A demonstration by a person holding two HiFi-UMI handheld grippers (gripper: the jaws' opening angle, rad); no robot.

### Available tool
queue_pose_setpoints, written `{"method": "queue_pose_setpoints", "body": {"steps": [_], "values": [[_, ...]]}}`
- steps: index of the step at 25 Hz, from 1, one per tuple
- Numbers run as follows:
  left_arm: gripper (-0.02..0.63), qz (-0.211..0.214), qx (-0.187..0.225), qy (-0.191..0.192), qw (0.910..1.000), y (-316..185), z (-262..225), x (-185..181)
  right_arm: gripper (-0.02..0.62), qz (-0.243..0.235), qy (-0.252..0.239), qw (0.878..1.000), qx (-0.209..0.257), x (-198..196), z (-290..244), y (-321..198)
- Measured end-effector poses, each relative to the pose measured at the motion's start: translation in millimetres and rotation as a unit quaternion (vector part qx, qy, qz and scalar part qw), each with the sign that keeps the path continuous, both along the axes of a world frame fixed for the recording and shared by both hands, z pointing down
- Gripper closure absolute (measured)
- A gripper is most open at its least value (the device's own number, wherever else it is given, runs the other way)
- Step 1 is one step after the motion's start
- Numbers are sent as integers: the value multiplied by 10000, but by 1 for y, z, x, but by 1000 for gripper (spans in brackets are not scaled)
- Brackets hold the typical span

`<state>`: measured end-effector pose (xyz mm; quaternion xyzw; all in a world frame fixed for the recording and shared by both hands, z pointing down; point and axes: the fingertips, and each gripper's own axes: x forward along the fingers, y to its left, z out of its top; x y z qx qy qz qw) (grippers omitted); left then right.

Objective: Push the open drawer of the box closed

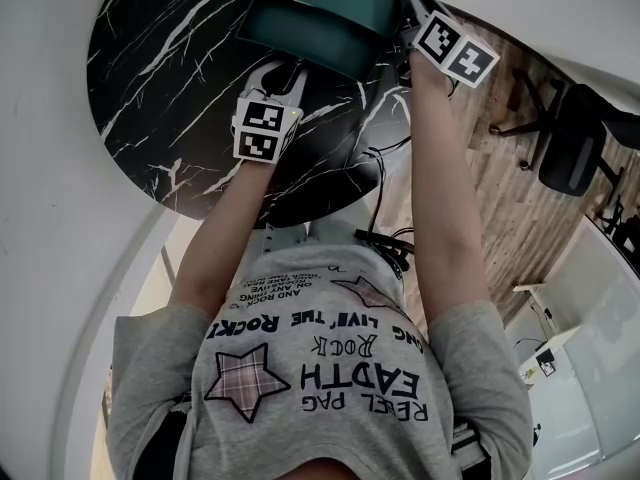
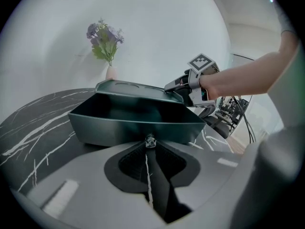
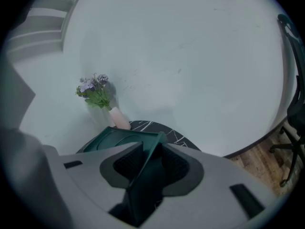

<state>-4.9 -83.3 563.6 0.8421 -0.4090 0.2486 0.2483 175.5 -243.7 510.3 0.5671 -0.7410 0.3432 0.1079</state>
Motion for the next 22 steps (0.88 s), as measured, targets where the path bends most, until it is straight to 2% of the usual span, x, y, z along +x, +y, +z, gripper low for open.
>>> {"method": "queue_pose_setpoints", "body": {"steps": [22], "values": [[534, 22, 147, 10, 9999, -47, 3, 22, 466, -80, -182, 9994, -291, 0, 2, -2]]}}
